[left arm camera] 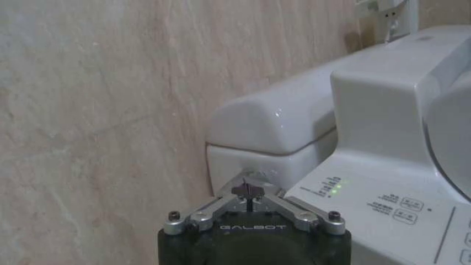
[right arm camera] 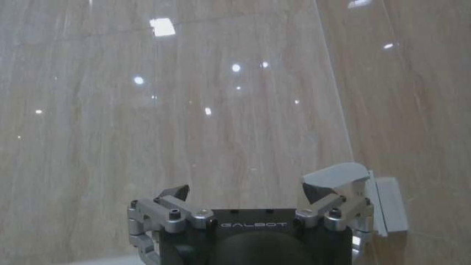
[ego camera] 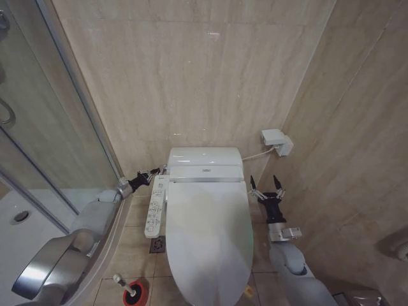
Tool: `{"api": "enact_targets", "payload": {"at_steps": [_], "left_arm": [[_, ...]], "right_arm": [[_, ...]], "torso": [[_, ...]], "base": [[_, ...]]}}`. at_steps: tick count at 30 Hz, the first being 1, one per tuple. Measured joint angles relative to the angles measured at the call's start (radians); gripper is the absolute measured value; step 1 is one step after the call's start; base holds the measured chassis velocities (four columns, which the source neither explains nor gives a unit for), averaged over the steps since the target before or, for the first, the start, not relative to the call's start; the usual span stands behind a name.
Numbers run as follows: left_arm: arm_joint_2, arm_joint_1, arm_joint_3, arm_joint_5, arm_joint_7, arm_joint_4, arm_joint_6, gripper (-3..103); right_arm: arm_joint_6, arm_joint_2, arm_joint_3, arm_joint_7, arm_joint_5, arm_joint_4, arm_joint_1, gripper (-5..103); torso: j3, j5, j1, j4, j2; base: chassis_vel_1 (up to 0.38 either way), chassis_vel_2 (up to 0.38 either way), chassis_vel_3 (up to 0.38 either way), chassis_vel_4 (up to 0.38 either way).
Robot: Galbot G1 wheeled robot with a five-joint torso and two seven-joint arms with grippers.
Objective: Open the toilet lid, clean the toilet bowl with a toilet brush, close the toilet lid, and flush.
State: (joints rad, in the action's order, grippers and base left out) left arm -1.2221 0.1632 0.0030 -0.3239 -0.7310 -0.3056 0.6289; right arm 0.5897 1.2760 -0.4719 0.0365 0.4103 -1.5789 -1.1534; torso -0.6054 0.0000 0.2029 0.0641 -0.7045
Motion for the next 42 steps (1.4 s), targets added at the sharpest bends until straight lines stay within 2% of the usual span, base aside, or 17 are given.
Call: {"api": "enact_targets", "payload": {"at_steps": [22,35,42], "left_arm": [[-0.03,-0.001,0.001,0.016,0.027,0.048,-0.002,0],[-0.034,0.002,0.001,0.028,0.043,0.054,-0.012,0],[-0.041,0.001,-0.001,0.026,0.05,0.059,-0.019,0]], "right_arm": [[0.006,-0.005,-0.01,0.004,0.01,-0.001,-0.009,100],[0.008,0.0,-0.01,0.005,0.009,0.0,-0.011,100],[0.01,-0.001,-0.011,0.005,0.009,-0.002,-0.018,100]], "torso": [[0.0,0.0004,0.0,-0.0005,0.0],[0.0,0.0,0.0,0.0001,0.0],[0.0,0.0001,0.0,-0.0005,0.0]], "base": [[0.0,0.0,0.0,0.0],[0.0,0.0,0.0,0.0],[0.0,0.0,0.0,0.0]]}}
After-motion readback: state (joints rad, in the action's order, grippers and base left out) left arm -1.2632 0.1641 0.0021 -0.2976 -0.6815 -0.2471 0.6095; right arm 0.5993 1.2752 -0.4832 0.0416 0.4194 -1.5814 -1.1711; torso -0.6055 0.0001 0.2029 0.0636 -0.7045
